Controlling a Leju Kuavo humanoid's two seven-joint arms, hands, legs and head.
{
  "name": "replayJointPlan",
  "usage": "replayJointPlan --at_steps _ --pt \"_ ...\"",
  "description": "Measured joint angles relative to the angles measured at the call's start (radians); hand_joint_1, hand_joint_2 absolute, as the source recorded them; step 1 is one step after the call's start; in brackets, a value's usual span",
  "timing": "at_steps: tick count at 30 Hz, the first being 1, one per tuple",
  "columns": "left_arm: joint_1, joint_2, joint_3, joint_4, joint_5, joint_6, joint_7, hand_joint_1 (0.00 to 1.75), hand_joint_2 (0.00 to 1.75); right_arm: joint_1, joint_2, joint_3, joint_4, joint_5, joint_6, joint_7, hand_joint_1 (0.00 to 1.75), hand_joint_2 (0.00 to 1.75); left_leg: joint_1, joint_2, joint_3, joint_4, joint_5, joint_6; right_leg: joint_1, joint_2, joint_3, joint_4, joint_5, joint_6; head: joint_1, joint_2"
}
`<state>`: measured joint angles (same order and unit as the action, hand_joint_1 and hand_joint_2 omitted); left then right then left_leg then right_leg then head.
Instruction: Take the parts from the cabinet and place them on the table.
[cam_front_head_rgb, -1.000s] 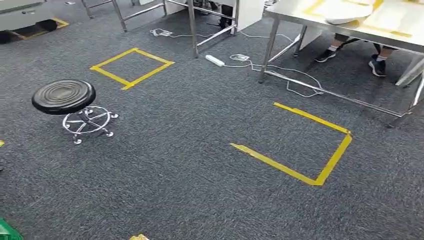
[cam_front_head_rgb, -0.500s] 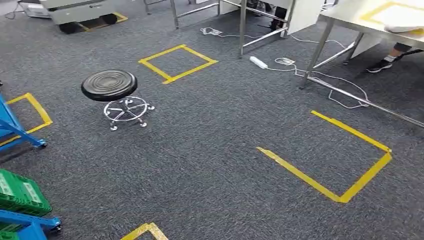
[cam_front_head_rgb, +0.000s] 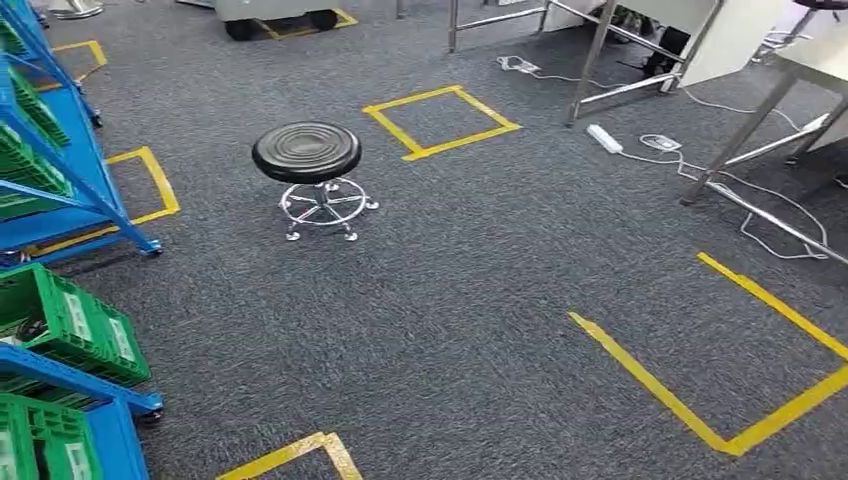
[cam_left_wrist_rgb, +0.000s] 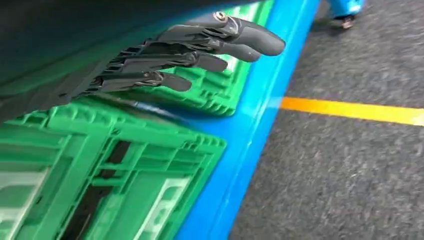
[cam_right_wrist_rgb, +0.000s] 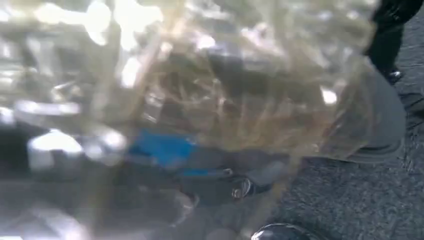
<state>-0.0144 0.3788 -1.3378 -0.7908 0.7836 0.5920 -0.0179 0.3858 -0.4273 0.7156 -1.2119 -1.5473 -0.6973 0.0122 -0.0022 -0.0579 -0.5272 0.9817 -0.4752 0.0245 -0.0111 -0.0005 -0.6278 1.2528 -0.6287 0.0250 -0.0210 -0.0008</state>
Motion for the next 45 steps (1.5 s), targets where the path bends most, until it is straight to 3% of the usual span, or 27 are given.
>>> replayJointPlan --at_steps 2,3,4,8,9,10,12,14,15,17,18,19,20,23,25,26,28,30,32,33,34,38,39,40,41,43,45 --pt "-0.004 -0.002 0.000 0.005 0.004 -0.010 -0.001 0.00 0.00 -0.002 0.001 0.002 0.005 0.000 0.000 0.000 0.00 0.00 0.000 -0.030 0.006 0.000 -0.002 -0.003 0.000 0.028 0.071 -0.180 0.110 -0.007 0.000 0.000" --pt "-0.006 -0.004 0.000 0.007 0.004 -0.014 -0.002 0.00 0.00 -0.002 0.001 0.003 0.008 0.000 0.000 0.000 0.00 0.00 0.002 -0.040 0.003 0.001 -0.002 -0.005 -0.003 0.080 0.095 -0.237 0.119 -0.010 -0.001 0.000" --pt "-0.011 -0.005 0.000 0.010 0.004 -0.015 -0.002 0.00 0.00 -0.002 0.001 0.004 0.011 0.000 0.000 0.000 0.00 0.00 -0.003 -0.055 -0.003 0.008 -0.005 -0.011 -0.006 0.090 0.104 -0.259 0.111 -0.011 0.000 0.000" --pt "-0.007 -0.008 0.000 0.018 0.010 -0.018 -0.003 0.00 0.00 -0.014 0.001 0.008 0.019 0.000 0.000 -0.001 0.00 0.00 0.008 -0.087 -0.016 0.007 0.002 -0.036 -0.003 0.042 0.115 -0.269 0.122 -0.027 -0.001 0.000" --pt "-0.007 -0.010 -0.001 0.020 0.010 -0.020 -0.004 0.00 0.00 -0.018 0.001 0.011 0.023 0.000 0.000 0.000 0.00 0.00 0.005 -0.023 -0.024 0.024 -0.014 -0.038 -0.002 0.028 0.120 -0.275 0.124 -0.031 -0.003 0.000" --pt "-0.012 -0.010 -0.001 0.021 0.011 -0.021 -0.004 0.00 0.00 -0.017 0.002 0.015 0.027 0.000 0.000 0.000 0.00 0.00 0.004 0.020 -0.048 0.075 -0.051 -0.043 -0.001 0.014 0.121 -0.276 0.123 -0.035 -0.008 0.000" --pt "-0.020 -0.013 -0.001 0.024 0.013 -0.021 -0.005 0.00 0.00 -0.017 0.002 0.023 0.036 0.000 0.000 -0.002 0.00 0.00 0.009 0.042 -0.122 0.226 -0.124 -0.051 0.002 -0.019 0.121 -0.276 0.120 -0.039 -0.007 0.000" --pt "-0.018 -0.016 -0.001 0.026 0.015 -0.021 -0.005 0.00 0.00 -0.018 0.003 0.025 0.042 0.000 0.000 -0.002 0.00 0.00 0.014 0.046 -0.163 0.308 -0.139 -0.058 0.002 -0.051 0.120 -0.275 0.116 -0.040 -0.008 0.000" --pt "-0.014 -0.018 -0.001 0.029 0.018 -0.023 -0.005 0.00 0.00 -0.018 0.003 0.026 0.045 0.000 0.000 -0.002 0.00 0.00 0.016 0.047 -0.149 0.283 -0.110 -0.061 0.002 -0.064 0.116 -0.275 0.112 -0.038 -0.008 0.000" --pt "-0.013 -0.018 -0.001 0.033 0.018 -0.026 -0.005 0.00 0.00 -0.020 0.006 0.029 0.049 0.000 0.000 -0.002 0.00 0.00 0.019 0.070 -0.069 0.134 -0.024 -0.062 0.002 -0.092 0.127 -0.275 0.104 -0.032 -0.008 0.000" --pt "-0.015 -0.018 -0.001 0.034 0.018 -0.026 -0.005 0.00 0.00 -0.020 0.007 0.030 0.050 0.000 0.000 -0.002 0.00 0.00 0.019 0.119 -0.021 0.053 0.003 -0.062 0.003 -0.103 0.134 -0.274 0.099 -0.026 -0.008 0.000" --pt "-0.020 -0.019 -0.001 0.034 0.018 -0.025 -0.005 0.00 0.00 -0.019 0.007 0.030 0.051 0.000 0.000 -0.002 0.00 0.00 0.008 0.164 -0.005 0.016 -0.012 -0.059 0.012 -0.114 0.139 -0.270 0.090 -0.018 -0.010 0.000" --pt "-0.023 -0.019 -0.001 0.034 0.018 -0.026 -0.006 0.00 0.00 -0.020 0.008 0.031 0.053 0.000 0.000 -0.002 0.00 0.00 0.010 0.139 -0.006 0.019 -0.006 -0.043 0.011 -0.123 0.142 -0.269 0.086 -0.012 -0.005 0.000" --pt "-0.016 -0.019 -0.001 0.037 0.017 -0.026 -0.006 0.00 0.00 -0.033 0.008 0.032 0.054 0.000 0.000 -0.002 0.00 0.00 0.004 0.103 -0.015 0.015 -0.004 -0.022 0.006 -0.159 0.165 -0.273 0.083 0.005 -0.003 0.000" --pt "-0.016 -0.017 -0.001 0.038 0.018 -0.031 -0.006 0.00 0.00 -0.030 0.010 0.032 0.054 0.000 0.000 0.002 0.00 0.00 0.009 0.083 -0.011 0.010 0.001 -0.007 -0.001 -0.059 0.137 -0.219 0.037 0.012 0.005 0.000" --pt "-0.020 -0.019 -0.001 0.039 0.017 -0.033 -0.006 0.00 0.00 -0.025 0.012 0.032 0.055 0.000 0.000 0.002 0.00 0.00 0.009 0.069 -0.014 0.010 0.002 -0.002 -0.002 -0.027 0.099 -0.141 -0.003 0.011 0.008 0.000" --pt "-0.020 -0.023 -0.002 0.039 0.008 -0.035 -0.012 0.00 0.00 -0.013 0.016 0.032 0.055 0.000 0.000 0.001 0.00 0.00 0.006 0.040 -0.015 0.010 0.001 0.000 0.000 -0.003 0.013 0.019 -0.060 0.010 0.010 0.000" --pt "-0.015 -0.024 -0.006 0.041 0.001 -0.032 -0.012 0.00 0.00 -0.004 0.025 0.032 0.058 0.000 0.000 0.001 0.00 0.00 0.004 0.011 -0.011 0.010 0.000 0.001 0.000 0.000 -0.013 0.032 -0.028 0.006 0.009 0.000" --pt "-0.012 -0.023 -0.012 0.042 0.000 -0.032 -0.014 0.00 0.00 0.002 0.034 0.034 0.063 0.000 0.000 0.008 0.00 0.00 0.005 -0.021 -0.004 0.011 -0.004 -0.003 -0.002 0.013 0.046 -0.126 0.080 0.001 0.009 0.000" --pt "-0.010 -0.021 -0.014 0.042 0.000 -0.032 -0.014 0.00 0.00 0.004 0.036 0.034 0.064 0.000 0.000 0.010 0.00 0.00 0.006 -0.032 0.000 0.012 -0.007 -0.008 -0.006 0.046 0.082 -0.210 0.123 0.002 0.009 0.000" --pt "-0.010 -0.018 -0.017 0.043 0.000 -0.031 -0.014 0.00 0.00 0.004 0.039 0.035 0.067 0.000 0.000 0.009 0.00 0.00 0.002 -0.044 -0.003 0.014 -0.008 -0.013 -0.011 0.106 0.094 -0.235 0.106 0.004 0.010 0.000" --pt "-0.005 -0.011 -0.027 0.045 -0.001 -0.031 -0.015 0.00 0.00 0.004 0.046 0.036 0.072 0.000 0.000 -0.003 0.00 0.00 0.012 -0.096 -0.022 0.016 0.000 -0.038 -0.004 0.064 0.107 -0.245 0.110 -0.014 0.006 0.000" --pt "-0.002 -0.009 -0.029 0.045 -0.001 -0.031 -0.015 0.00 0.00 0.004 0.050 0.035 0.072 0.000 0.000 -0.003 0.00 0.00 0.014 -0.079 -0.023 0.026 -0.010 -0.041 -0.010 0.047 0.110 -0.253 0.114 -0.021 0.006 0.000" --pt "-0.001 -0.008 -0.030 0.045 -0.002 -0.032 -0.015 0.00 0.00 0.004 0.050 0.035 0.075 0.004 0.000 -0.003 0.00 0.00 0.007 -0.017 -0.036 0.054 -0.033 -0.045 -0.008 0.036 0.113 -0.257 0.113 -0.025 0.001 0.000" --pt "-0.005 -0.008 -0.032 0.045 0.000 -0.032 -0.014 0.00 0.00 0.007 0.054 0.035 0.076 0.015 0.000 -0.003 0.00 0.00 0.006 0.019 -0.067 0.116 -0.072 -0.050 -0.006 0.018 0.113 -0.257 0.111 -0.030 -0.005 0.000" --pt "-0.009 -0.007 -0.040 0.046 0.001 -0.032 -0.014 0.00 0.00 0.019 0.057 0.030 0.075 0.046 0.000 -0.003 0.00 0.00 0.008 0.044 -0.143 0.273 -0.141 -0.055 -0.001 -0.021 0.115 -0.256 0.107 -0.036 -0.004 0.000" --pt "-0.005 -0.007 -0.052 0.046 0.001 -0.032 -0.014 0.00 0.00 0.025 0.057 0.027 0.070 0.061 0.000 -0.003 0.00 0.00 0.010 0.049 -0.162 0.319 -0.134 -0.056 0.001 -0.053 0.112 -0.256 0.101 -0.037 -0.004 0.000"
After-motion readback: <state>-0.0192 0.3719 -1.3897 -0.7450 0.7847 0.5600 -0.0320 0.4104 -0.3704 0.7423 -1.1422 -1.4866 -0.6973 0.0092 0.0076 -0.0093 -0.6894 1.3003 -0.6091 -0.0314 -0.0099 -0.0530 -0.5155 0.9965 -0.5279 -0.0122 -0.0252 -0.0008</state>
